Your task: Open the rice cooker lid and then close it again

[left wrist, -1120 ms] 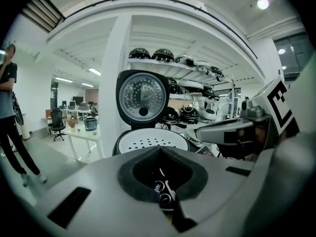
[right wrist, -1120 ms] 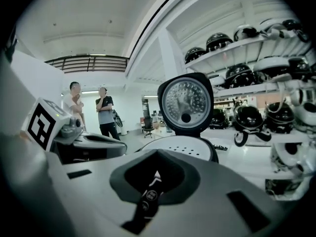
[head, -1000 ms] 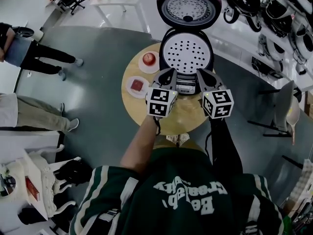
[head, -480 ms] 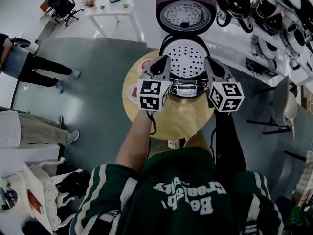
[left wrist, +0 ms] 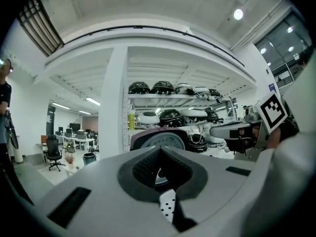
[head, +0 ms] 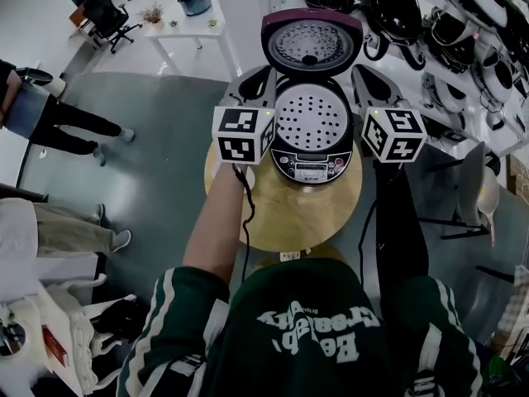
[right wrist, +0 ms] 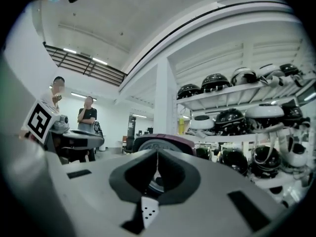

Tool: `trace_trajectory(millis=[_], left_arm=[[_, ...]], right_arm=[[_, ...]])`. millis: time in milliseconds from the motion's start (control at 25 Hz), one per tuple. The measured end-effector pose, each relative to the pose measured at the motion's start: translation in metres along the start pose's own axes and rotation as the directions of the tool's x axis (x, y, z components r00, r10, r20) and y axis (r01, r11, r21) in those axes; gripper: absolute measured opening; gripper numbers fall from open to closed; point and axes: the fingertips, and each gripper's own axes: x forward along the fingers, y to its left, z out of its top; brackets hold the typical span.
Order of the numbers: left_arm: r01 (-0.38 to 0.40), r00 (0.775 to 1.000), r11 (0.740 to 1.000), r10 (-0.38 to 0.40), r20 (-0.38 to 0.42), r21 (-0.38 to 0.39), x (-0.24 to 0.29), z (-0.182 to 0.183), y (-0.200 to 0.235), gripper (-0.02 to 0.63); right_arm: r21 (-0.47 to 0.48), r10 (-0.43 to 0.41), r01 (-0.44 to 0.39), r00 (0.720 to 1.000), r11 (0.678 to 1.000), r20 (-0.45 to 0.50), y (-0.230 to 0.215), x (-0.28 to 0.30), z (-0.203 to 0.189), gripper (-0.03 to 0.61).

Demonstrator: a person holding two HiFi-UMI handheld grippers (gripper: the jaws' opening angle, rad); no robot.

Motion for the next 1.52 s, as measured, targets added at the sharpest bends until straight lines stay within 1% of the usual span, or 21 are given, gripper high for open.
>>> trace_trajectory(millis=[160, 360, 440, 520, 720, 920, 960, 1040, 1120, 1160, 1240, 1400, 1520], left_arm=[[-0.006, 1.0, 1.0, 0.006, 0.01, 0.001, 0.028, 0.029, 0.015, -0.005], [-0.011, 1.0, 0.999, 0.01, 0.014, 0.043, 0.069, 0.059, 0.032, -0.005], [-0.018, 1.0, 0.999, 0.017, 0.018, 0.045, 0.087, 0.07, 0.042, -0.005], [-0.014, 1.0, 0.999, 0.014, 0.006, 0.045, 0.105, 0.075, 0.049, -0.005], [-0.006, 0.999, 0.998, 0.009, -0.045, 0.063, 0.143, 0.075, 0.065, -0.005], [0.001, 0.995, 0.997, 0.007, -0.102, 0.077, 0.173, 0.067, 0.071, -0.005], [0.005, 0.993, 0.997, 0.005, -0.118, 0.082, 0.177, 0.062, 0.069, -0.005], [0.017, 0.989, 0.996, -0.004, -0.145, 0.091, 0.185, 0.05, 0.064, -0.005], [0.008, 0.991, 0.993, 0.008, -0.136, 0.114, 0.188, 0.045, 0.061, -0.006], [0.001, 0.991, 0.993, 0.015, -0.132, 0.12, 0.189, 0.044, 0.061, -0.006], [-0.01, 0.992, 0.995, 0.023, -0.127, 0.103, 0.189, 0.045, 0.064, -0.006], [-0.024, 0.992, 0.999, 0.028, -0.121, 0.038, 0.191, 0.047, 0.068, -0.006], [-0.025, 0.99, 0.998, 0.034, -0.134, 0.065, 0.189, 0.045, 0.065, -0.006]], right_arm=[[-0.034, 0.024, -0.025, 1.0, 0.999, -0.008, -0.012, 0.03, 0.021, 0.014], [-0.07, 0.049, -0.049, 0.999, 0.996, -0.008, -0.034, 0.07, 0.046, 0.015], [-0.086, 0.063, -0.064, 0.998, 0.994, -0.012, -0.043, 0.089, 0.057, 0.014], [-0.106, 0.081, -0.084, 0.996, 0.991, -0.029, -0.052, 0.106, 0.063, 0.012], [-0.141, 0.126, -0.139, 0.988, 0.98, -0.091, -0.063, 0.147, 0.065, 0.011], [-0.126, 0.129, -0.147, 0.982, 0.981, -0.139, -0.077, 0.176, 0.052, 0.009], [-0.137, 0.128, -0.148, 0.981, 0.979, -0.146, -0.078, 0.179, 0.049, 0.006], [-0.199, 0.131, -0.164, 0.976, 0.966, -0.172, -0.075, 0.182, 0.045, 0.005], [-0.268, 0.136, -0.19, 0.969, 0.944, -0.207, -0.069, 0.185, 0.041, 0.005], [-0.284, 0.142, -0.202, 0.966, 0.937, -0.217, -0.067, 0.186, 0.039, 0.005], [-0.274, 0.156, -0.215, 0.963, 0.938, -0.221, -0.066, 0.186, 0.038, 0.005], [-0.238, 0.175, -0.224, 0.961, 0.945, -0.214, -0.067, 0.182, 0.039, 0.005], [-0.236, 0.169, -0.215, 0.965, 0.948, -0.2, -0.066, 0.178, 0.04, 0.005]])
